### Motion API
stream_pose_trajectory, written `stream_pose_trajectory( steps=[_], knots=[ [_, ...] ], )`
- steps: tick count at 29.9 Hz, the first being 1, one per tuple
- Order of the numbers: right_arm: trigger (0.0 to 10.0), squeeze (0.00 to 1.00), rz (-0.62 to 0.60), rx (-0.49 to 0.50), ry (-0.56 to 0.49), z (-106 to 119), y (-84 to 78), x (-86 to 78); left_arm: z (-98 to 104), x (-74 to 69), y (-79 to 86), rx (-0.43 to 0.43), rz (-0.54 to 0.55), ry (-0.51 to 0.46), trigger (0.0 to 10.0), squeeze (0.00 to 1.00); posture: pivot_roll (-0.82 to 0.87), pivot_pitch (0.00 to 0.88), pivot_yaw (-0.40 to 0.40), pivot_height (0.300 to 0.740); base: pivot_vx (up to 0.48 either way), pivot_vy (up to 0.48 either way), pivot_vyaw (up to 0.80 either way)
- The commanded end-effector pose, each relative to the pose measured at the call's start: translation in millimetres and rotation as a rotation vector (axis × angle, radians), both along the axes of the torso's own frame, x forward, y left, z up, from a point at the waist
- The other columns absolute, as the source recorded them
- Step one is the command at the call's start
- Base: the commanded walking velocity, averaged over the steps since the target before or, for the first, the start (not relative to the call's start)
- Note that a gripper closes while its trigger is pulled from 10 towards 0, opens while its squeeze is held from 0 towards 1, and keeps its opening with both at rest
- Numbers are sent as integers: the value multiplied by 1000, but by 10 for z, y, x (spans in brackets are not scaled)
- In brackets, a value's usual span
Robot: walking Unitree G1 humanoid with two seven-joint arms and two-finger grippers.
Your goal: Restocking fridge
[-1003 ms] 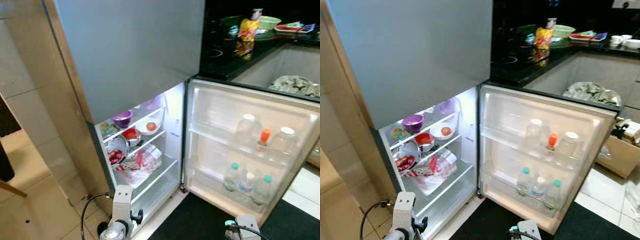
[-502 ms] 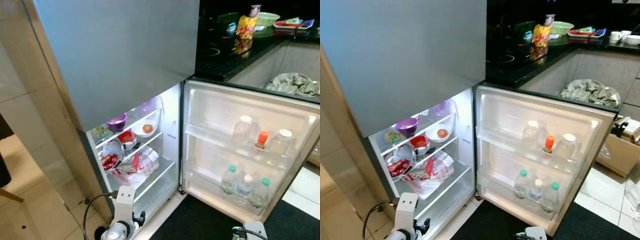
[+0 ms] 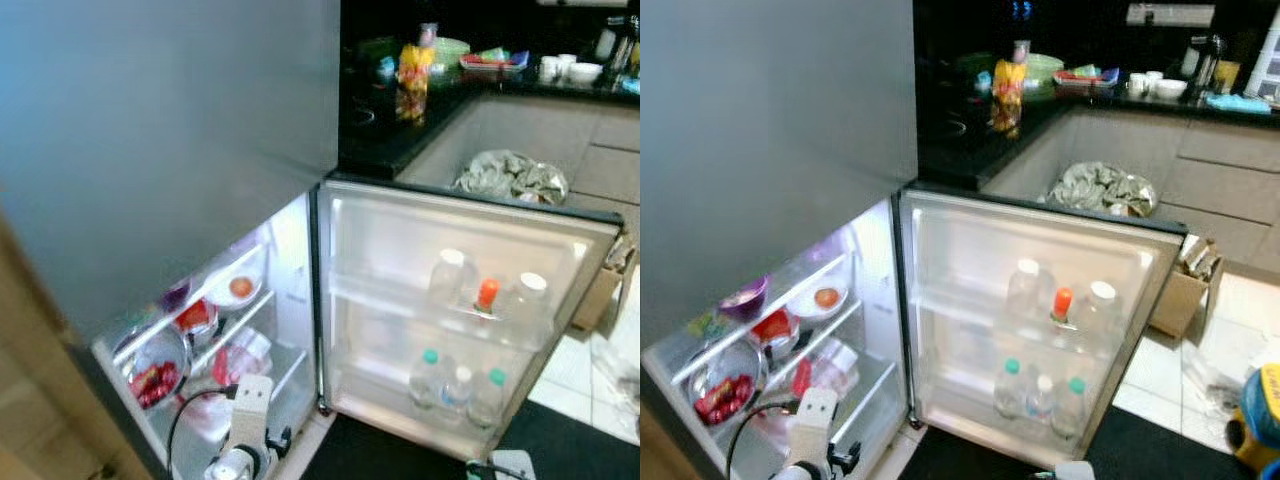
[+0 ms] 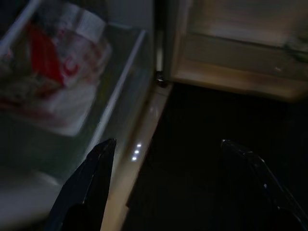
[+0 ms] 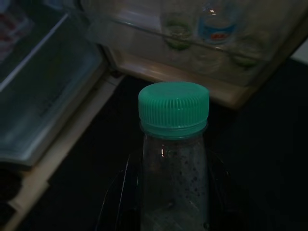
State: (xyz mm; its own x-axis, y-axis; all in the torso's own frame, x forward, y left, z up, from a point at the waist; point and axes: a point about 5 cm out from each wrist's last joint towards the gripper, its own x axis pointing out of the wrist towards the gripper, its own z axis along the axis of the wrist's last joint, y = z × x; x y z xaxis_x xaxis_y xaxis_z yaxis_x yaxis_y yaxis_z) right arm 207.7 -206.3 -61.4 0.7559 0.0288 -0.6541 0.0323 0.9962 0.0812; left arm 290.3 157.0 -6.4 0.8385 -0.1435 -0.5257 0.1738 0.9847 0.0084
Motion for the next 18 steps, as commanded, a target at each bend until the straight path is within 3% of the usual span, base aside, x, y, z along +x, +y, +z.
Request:
stream_pose_trajectory(
  steps=[1, 8, 18],
  knots=[
    [10000, 0, -22, -7, 1, -4, -50, -25, -24, -21, -3, 13, -14, 15, 10000, 0, -72, 49, 88, 740, 356, 0, -706],
    [10000, 0, -31, 0, 10, -26, -32, -56, -23, -18, -15, 15, -25, 18, 10000, 0, -74, 50, 91, 740, 355, 0, -621],
    [10000, 0, -19, 2, 26, -73, 37, -119, -39, -33, -50, 12, -43, 23, 10000, 0, -77, 54, 90, 740, 292, 0, 0]
  ],
)
